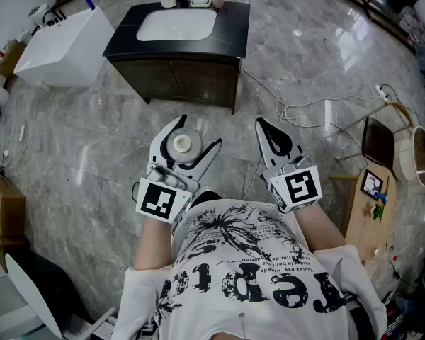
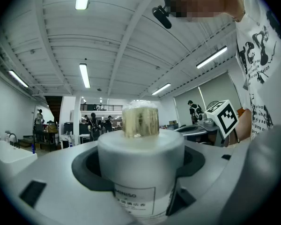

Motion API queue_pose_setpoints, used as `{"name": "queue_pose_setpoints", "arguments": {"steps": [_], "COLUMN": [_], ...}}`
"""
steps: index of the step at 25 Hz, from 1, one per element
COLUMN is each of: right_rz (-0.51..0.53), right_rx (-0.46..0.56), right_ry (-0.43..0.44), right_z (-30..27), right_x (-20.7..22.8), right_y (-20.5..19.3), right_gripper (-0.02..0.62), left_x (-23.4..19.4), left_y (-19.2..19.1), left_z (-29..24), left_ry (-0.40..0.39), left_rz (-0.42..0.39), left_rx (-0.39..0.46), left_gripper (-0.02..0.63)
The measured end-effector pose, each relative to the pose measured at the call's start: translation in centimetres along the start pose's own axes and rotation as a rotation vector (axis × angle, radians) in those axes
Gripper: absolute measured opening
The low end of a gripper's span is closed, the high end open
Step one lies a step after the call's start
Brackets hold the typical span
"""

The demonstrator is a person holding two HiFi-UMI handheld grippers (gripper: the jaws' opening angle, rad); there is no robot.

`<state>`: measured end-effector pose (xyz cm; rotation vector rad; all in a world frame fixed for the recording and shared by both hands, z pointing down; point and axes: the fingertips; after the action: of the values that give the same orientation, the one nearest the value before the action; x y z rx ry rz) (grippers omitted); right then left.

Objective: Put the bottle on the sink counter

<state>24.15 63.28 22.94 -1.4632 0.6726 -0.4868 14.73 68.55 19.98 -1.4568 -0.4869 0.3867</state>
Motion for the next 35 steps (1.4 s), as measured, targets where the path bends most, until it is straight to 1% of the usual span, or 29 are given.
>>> {"name": "queue_pose_setpoints", "arguments": {"steps": [9,12,18,21,25,28,31,35], "right_rz": [0.025,0.007,-0.04,-0.056,-0.059,-0.058,-0.051,-0.042], "right_rx": [0.016,0.018,0.008,-0.009,-0.023,-0.027,-0.038,-0.052], "right_ry": [0.032,0.035,0.034,0.036,0.025,-0.001,-0.037,-0.087], "right_z": [0.6,0.5,-1.3,-2.8,-6.6,-10.9,-16.5,-25.2], "right_x": [-0.1,0.0,0.9,1.2,1.5,2.0,2.8,4.0], "right_y": [-0.1,-0.2,-1.1,-1.9,-2.7,-3.3,-3.5,-3.1], "right_gripper": [0.012,0.012,0.014,0.014,0.014,0.014,0.014,0.014], "left_x": [1.1,1.1,-0.5,-2.0,-5.7,-9.7,-15.1,-23.6], "left_y": [0.3,0.2,-0.6,-1.3,-2.5,-3.7,-4.5,-5.0], "left_z": [-0.4,-0.6,-1.7,-2.4,-3.8,-5.6,-8.1,-11.8], "left_ry": [0.003,0.006,0.01,0.011,0.002,-0.025,-0.063,-0.114], "left_rz": [-0.012,-0.013,0.004,0.017,0.029,0.031,0.044,0.055], "left_rx": [0.015,0.017,0.014,0.008,0.003,0.006,0.016,0.026], "left_gripper": [0.35,0.35,0.35,0.35,0.35,0.35,0.35,0.35]}}
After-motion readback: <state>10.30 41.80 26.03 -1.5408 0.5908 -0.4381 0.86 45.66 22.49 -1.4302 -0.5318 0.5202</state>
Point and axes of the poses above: the fingertips, and each gripper's own axes: z backward along the fingers, x to its right, y out of its top, and after that the axes turned 13 degrees about -y, right-handed
